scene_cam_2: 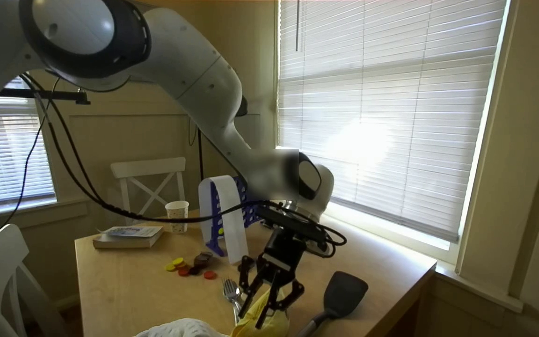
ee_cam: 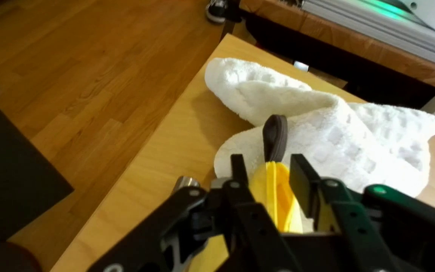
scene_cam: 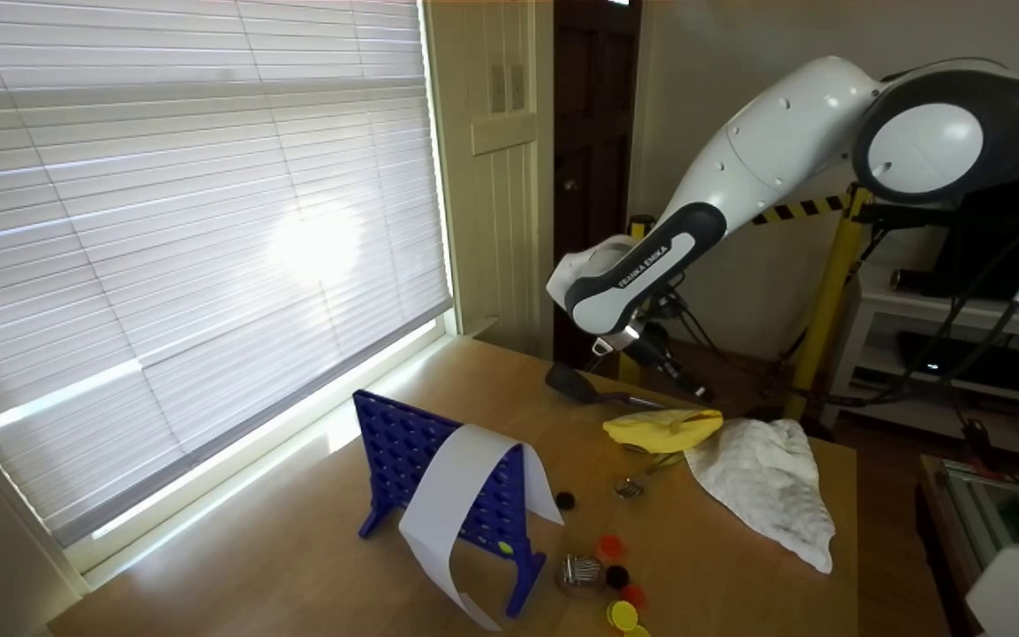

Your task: Move the yellow bag closer to the white cloth

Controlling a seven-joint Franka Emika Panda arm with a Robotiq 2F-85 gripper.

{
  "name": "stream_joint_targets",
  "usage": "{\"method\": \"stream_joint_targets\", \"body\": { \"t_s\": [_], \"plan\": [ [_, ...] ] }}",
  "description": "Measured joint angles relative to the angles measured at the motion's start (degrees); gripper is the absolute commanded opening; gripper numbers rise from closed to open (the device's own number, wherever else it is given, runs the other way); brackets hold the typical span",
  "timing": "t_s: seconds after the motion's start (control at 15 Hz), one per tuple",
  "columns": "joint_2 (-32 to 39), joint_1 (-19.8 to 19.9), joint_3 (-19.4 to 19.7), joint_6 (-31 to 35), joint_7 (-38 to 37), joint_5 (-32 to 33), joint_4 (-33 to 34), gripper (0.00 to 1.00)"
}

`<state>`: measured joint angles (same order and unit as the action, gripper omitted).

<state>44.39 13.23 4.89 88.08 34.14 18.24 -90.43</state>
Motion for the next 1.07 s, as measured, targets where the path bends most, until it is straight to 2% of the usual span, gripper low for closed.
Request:
{"method": "stream_joint_targets", "body": {
  "t_s": [0.2,0.33,0.73,1.07],
  "plan": [
    [-6.86,0.63,-1.50,5.44,2.31,-0.16,-4.44,0.91],
    [-11.51,0.98,-2.00,6.85,3.95,-1.91,-7.58,0.99],
    [-22.33,1.59,-0.34,3.73,-3.77,-12.57,-12.98,1.00],
    [-22.36,1.39,-0.19,3.72,-3.90,-12.68,-12.94,1.00]
  ]
}}
